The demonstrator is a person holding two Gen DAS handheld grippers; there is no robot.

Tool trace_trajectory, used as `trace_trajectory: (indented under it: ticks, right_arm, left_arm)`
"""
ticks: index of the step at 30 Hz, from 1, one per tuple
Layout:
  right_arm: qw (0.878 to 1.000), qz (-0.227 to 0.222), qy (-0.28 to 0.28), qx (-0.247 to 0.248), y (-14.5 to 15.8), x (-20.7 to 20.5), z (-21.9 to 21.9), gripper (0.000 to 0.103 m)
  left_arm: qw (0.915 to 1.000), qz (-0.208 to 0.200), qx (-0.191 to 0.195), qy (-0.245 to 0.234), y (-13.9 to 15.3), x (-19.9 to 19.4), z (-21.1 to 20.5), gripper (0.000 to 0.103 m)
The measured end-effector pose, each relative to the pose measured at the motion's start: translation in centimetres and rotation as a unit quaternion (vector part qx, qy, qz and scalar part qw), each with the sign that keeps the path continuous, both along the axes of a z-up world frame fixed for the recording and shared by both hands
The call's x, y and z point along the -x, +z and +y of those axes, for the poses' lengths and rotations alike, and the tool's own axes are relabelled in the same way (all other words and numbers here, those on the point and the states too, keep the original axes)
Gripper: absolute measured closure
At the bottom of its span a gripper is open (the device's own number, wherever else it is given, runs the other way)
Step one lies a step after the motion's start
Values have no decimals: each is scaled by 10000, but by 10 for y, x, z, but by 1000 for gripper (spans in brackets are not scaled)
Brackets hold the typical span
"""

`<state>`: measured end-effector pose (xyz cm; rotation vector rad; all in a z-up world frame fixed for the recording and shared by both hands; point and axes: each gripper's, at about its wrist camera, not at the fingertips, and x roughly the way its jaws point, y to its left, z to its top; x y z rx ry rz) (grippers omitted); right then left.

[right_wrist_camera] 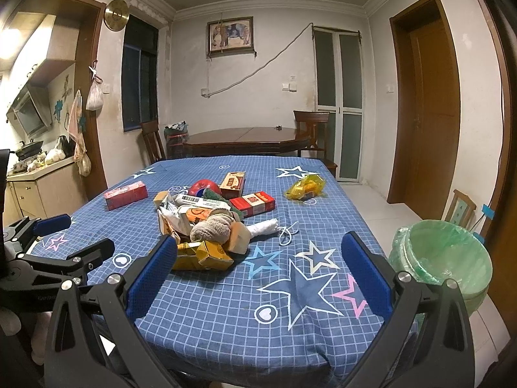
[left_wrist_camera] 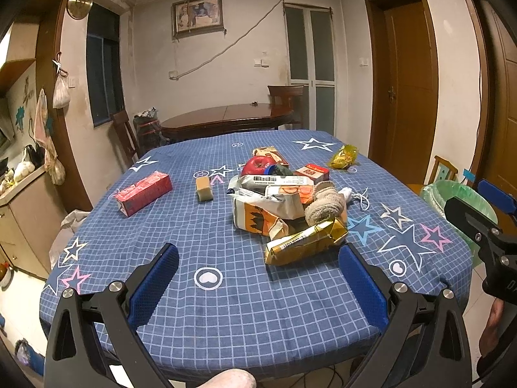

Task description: Collect trash

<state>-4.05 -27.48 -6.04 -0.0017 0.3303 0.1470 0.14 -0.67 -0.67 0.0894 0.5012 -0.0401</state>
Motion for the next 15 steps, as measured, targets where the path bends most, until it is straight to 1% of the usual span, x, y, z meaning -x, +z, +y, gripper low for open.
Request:
trace_trajectory:
  ticks: [15]
  right_arm:
    - [10000, 22, 13, 3, -2, 0, -1, 5]
  left_arm:
    - [10000, 27, 10, 0, -2, -1, 1, 4]
